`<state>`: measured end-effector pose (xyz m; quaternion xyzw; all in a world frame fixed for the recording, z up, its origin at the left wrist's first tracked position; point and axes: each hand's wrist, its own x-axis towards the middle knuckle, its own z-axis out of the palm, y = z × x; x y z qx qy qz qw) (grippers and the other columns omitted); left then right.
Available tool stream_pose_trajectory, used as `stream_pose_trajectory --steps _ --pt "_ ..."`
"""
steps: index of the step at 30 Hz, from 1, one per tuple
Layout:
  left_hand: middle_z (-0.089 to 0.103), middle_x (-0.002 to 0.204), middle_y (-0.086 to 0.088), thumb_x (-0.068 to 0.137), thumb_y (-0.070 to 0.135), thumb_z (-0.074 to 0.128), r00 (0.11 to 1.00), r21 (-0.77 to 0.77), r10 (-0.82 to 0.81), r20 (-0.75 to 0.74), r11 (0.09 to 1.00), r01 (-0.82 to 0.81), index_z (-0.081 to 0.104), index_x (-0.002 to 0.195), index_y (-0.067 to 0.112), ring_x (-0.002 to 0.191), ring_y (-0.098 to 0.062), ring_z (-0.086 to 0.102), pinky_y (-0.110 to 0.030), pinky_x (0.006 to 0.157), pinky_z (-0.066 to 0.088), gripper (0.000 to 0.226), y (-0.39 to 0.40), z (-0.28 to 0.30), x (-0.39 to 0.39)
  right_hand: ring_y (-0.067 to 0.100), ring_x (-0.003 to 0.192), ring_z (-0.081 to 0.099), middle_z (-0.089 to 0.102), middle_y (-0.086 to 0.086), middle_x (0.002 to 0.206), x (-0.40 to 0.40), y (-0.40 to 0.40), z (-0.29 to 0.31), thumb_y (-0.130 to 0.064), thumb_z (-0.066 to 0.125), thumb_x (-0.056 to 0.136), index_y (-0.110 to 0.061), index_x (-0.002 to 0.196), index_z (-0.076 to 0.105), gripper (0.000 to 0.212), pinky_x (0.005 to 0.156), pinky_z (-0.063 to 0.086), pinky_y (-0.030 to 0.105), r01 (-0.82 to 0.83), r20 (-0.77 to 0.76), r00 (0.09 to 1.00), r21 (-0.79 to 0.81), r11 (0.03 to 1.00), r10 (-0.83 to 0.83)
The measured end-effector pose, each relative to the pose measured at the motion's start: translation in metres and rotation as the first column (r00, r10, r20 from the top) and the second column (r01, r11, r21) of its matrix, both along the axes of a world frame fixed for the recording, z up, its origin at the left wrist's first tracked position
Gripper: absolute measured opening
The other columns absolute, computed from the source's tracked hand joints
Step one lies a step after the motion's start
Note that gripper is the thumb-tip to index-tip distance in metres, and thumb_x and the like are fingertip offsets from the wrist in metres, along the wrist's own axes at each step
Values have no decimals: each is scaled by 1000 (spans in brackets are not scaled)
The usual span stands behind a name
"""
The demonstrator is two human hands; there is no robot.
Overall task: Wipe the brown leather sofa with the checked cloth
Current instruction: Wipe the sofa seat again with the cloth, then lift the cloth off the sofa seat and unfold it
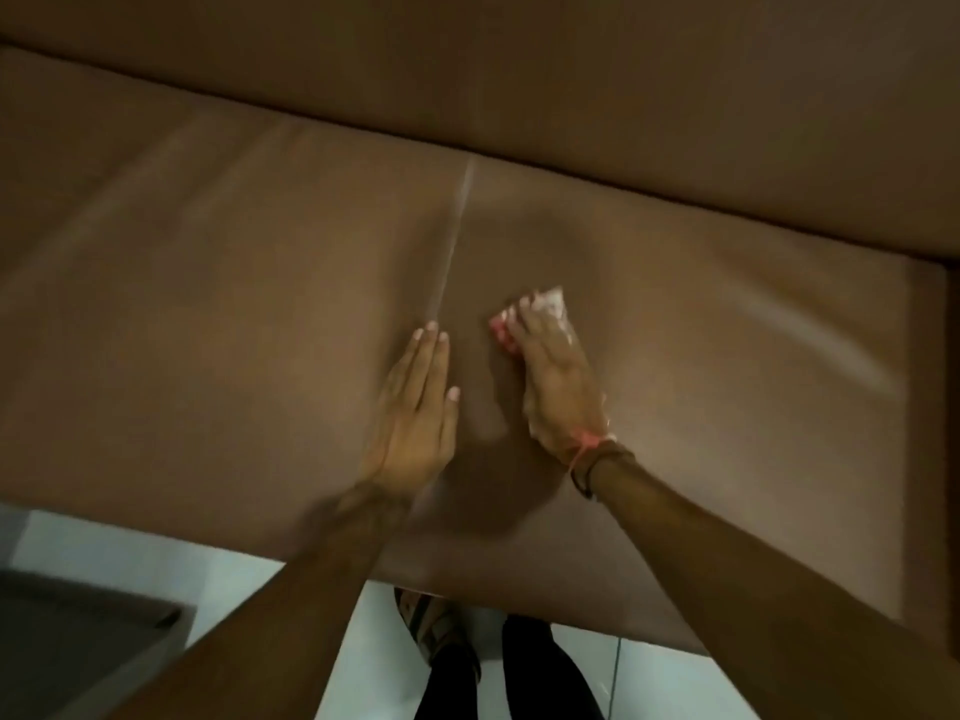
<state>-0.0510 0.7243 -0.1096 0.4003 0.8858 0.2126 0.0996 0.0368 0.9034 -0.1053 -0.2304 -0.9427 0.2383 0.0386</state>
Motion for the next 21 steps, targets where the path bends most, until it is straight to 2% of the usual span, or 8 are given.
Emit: stream_pose_trajectory --steps 4,6,7,9,14,16,18,21 --pt "23 173 -9 109 40 29 934 22 260 246 962 -273 24 163 5 159 -18 20 -37 130 23 65 -70 32 -9 27 143 54 53 4 158 12 -74 24 17 48 93 0 148 56 58 124 44 47 -72 -69 997 -475 877 44" --pt "25 172 -1 110 50 28 811 55 425 402 873 -485 22 165 16 155 -10 25 -35 129 27 65 -107 50 -12 11 90 77 72 -18 131 -7 -104 44 5 47 106 -16 141 65 44 83 67 31 94 56 995 -812 576 -83" --pt "32 169 1 108 53 32 747 70 474 465 822 -565 28 164 19 152 -9 33 -33 127 30 65 -120 59 -16 7 82 77 77 -17 118 -20 -119 52 2 48 108 -21 138 67 42 81 66 29 160 138 987 -907 389 -84" --pt "54 155 3 104 52 42 634 129 501 589 716 -686 48 154 18 140 -7 50 -26 120 38 61 -162 83 -28 15 116 74 76 -3 130 -52 -167 76 7 45 106 -12 138 66 43 110 55 36 252 253 967 -966 65 12" --pt "78 101 -9 97 27 71 267 40 438 858 461 -886 75 111 7 92 -22 75 -31 73 64 24 -315 128 -56 39 119 72 73 30 126 -129 -305 127 -21 41 113 11 126 70 45 99 63 45 405 266 888 -838 -366 375" --pt "78 88 -7 95 15 74 179 7 459 870 352 -936 74 102 8 80 -20 74 -26 60 62 10 -395 137 -52 37 103 77 80 25 110 -154 -372 130 -50 66 94 3 113 79 58 86 66 43 442 226 813 -840 -315 537" --pt "76 81 -1 95 11 73 105 0 499 860 204 -979 71 95 12 74 -17 72 -22 57 63 2 -471 141 -39 28 87 79 83 13 93 -172 -430 127 -73 78 73 -7 96 85 70 76 66 35 398 276 740 -915 -68 613" --pt "74 86 -6 95 16 74 -18 -29 567 824 11 -1000 69 98 11 75 -16 73 -26 56 64 8 -598 131 6 34 110 76 78 22 120 -183 -556 113 -54 73 89 -5 116 80 57 100 58 44 268 369 563 -928 259 740"
